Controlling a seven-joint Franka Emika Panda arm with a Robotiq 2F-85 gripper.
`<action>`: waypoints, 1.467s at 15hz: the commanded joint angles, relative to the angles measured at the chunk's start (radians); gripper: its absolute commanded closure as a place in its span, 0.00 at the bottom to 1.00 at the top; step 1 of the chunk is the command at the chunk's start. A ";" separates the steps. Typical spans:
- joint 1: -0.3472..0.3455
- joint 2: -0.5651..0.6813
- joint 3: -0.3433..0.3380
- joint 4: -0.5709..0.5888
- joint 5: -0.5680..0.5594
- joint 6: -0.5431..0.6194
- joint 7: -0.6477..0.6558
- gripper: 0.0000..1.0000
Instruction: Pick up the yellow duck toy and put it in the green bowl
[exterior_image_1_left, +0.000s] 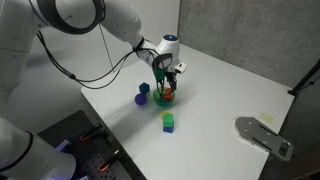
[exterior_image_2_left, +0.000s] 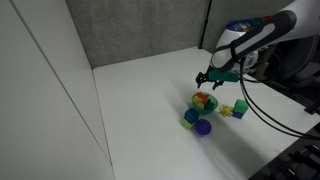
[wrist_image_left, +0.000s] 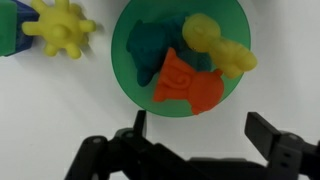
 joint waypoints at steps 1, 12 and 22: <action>-0.039 -0.110 0.006 -0.054 -0.016 -0.125 -0.059 0.00; -0.072 -0.426 -0.044 -0.318 -0.241 -0.391 -0.162 0.00; -0.083 -0.816 0.004 -0.558 -0.323 -0.556 -0.174 0.00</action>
